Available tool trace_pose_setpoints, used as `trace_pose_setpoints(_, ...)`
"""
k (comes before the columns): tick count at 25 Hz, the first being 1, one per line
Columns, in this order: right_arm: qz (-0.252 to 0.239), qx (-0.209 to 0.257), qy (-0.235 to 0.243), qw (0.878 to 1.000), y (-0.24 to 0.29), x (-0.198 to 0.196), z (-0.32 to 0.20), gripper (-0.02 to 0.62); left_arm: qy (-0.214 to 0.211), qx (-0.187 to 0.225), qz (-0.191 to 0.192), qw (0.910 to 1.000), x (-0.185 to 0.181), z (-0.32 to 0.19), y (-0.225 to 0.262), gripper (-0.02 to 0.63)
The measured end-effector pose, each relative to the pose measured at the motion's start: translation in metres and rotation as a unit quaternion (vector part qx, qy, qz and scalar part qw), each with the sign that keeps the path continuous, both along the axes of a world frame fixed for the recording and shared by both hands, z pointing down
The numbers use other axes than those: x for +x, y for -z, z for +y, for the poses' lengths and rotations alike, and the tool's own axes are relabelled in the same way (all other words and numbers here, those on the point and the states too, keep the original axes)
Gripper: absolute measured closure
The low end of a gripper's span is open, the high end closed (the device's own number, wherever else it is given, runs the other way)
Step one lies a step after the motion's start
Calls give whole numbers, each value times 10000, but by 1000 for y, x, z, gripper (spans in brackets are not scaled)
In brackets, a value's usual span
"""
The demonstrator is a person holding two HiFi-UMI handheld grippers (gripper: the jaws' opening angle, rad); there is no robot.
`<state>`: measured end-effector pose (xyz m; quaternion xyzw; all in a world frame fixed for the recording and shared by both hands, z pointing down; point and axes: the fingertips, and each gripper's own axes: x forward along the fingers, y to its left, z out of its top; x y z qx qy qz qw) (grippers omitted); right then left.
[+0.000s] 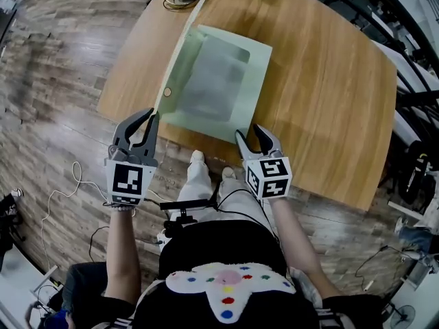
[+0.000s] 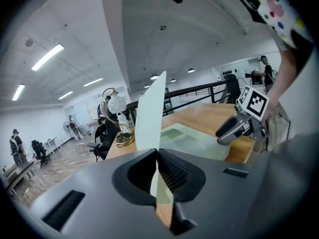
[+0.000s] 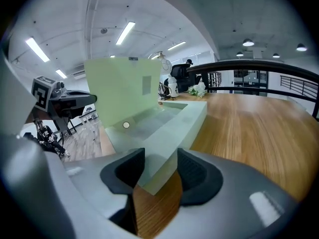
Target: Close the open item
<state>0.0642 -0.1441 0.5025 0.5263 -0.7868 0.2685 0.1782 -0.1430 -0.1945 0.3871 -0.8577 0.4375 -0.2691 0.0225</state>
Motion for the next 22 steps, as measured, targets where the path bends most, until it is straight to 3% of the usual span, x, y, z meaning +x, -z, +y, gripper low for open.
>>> trace_pose_setpoints(9,-79,35,29,10000,-2,-3,-2,405,-851,-141,-660,9941,42,19,-22,586)
trace_pose_setpoints(15,-101,44,39,9999,-2,-3,-1,405,-1495,-143,-1369,9791,67,33,-41,581)
trace_pose_setpoints(22,-215,148,-27,9997,6,9,-5,405,-1971,-284,-1793,9634,88,42,-63,578)
